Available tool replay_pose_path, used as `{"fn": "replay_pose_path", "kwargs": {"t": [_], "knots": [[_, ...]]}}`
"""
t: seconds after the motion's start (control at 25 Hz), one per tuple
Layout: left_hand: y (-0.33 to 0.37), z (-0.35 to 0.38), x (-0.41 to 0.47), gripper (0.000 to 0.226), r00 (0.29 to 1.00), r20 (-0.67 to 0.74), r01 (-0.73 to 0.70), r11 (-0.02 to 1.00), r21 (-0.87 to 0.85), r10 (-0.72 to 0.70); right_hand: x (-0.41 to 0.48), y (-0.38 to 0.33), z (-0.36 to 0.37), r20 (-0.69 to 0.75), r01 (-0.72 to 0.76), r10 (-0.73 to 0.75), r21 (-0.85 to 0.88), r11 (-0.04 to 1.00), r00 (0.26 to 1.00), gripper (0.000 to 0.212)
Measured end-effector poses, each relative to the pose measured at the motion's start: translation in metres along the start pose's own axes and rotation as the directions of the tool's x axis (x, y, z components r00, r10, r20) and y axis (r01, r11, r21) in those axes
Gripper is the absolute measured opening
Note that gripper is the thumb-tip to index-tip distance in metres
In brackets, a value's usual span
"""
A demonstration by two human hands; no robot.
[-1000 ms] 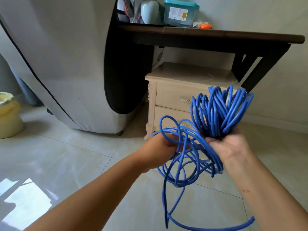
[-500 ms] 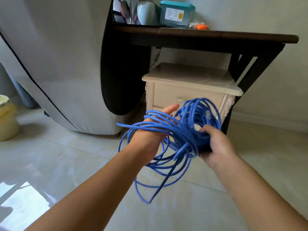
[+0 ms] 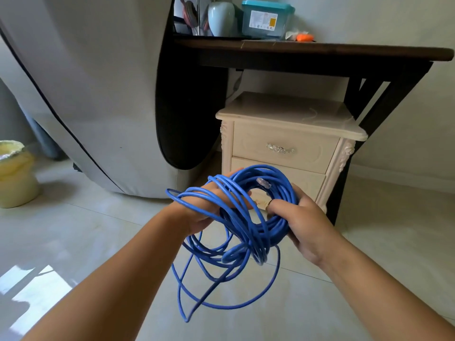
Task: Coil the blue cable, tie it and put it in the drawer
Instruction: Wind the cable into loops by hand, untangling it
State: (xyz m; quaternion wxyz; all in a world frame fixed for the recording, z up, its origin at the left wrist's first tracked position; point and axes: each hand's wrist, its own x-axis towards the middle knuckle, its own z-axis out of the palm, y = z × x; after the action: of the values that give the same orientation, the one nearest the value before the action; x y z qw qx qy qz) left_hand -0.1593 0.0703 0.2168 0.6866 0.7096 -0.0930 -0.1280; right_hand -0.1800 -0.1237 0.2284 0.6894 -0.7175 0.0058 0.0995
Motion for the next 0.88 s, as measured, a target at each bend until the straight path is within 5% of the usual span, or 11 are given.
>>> {"fn": "replay_pose_path", "kwargs": {"t": [0.08,0.16,0.2,0.32,0.4,0.52,0.6,0.8,0.88], "knots": [[0.002,0.001,-0.006,0.033,0.999,0.020,0.043,0.998,-0.043,-0.042,-0.003,-0.002,0.001,0.050,-0.012,0.011,0.016,1.000,0.999,0.020],[0.007,0.011,-0.008,0.005,0.989,-0.111,0.083,0.991,-0.101,-0.094,-0.003,-0.001,0.002,0.102,-0.059,0.056,0.018,0.998,0.993,0.016],[0.008,0.012,-0.006,0.008,0.970,-0.209,0.105,0.988,-0.112,-0.127,-0.003,-0.002,0.003,0.116,-0.082,0.082,-0.006,0.997,0.990,0.021],[0.010,0.016,-0.001,0.012,0.907,-0.370,0.235,0.971,0.042,-0.204,-0.003,-0.003,0.002,-0.020,0.064,-0.073,-0.294,0.954,0.997,0.088],[0.008,0.016,0.003,0.006,0.871,-0.438,0.339,0.919,0.202,-0.225,-0.016,-0.006,0.009,-0.001,0.244,-0.270,-0.423,0.872,0.963,0.095],[0.007,0.025,0.001,0.009,0.877,-0.412,0.387,0.871,0.302,-0.247,-0.034,0.000,0.033,0.277,0.361,-0.235,-0.629,0.689,0.932,0.100],[0.008,0.033,-0.003,0.011,0.907,-0.347,0.379,0.823,0.424,-0.239,-0.031,0.008,0.043,0.265,0.366,-0.253,-0.685,0.630,0.931,0.098],[0.002,0.032,-0.010,0.030,0.939,-0.318,0.313,0.712,0.628,-0.132,-0.004,0.010,0.036,0.021,0.206,-0.225,-0.489,0.847,0.974,0.063],[0.002,0.032,-0.008,0.026,0.947,-0.304,0.272,0.757,0.594,-0.102,0.011,0.005,0.025,-0.152,0.097,-0.150,-0.308,0.947,0.977,0.060]]}}
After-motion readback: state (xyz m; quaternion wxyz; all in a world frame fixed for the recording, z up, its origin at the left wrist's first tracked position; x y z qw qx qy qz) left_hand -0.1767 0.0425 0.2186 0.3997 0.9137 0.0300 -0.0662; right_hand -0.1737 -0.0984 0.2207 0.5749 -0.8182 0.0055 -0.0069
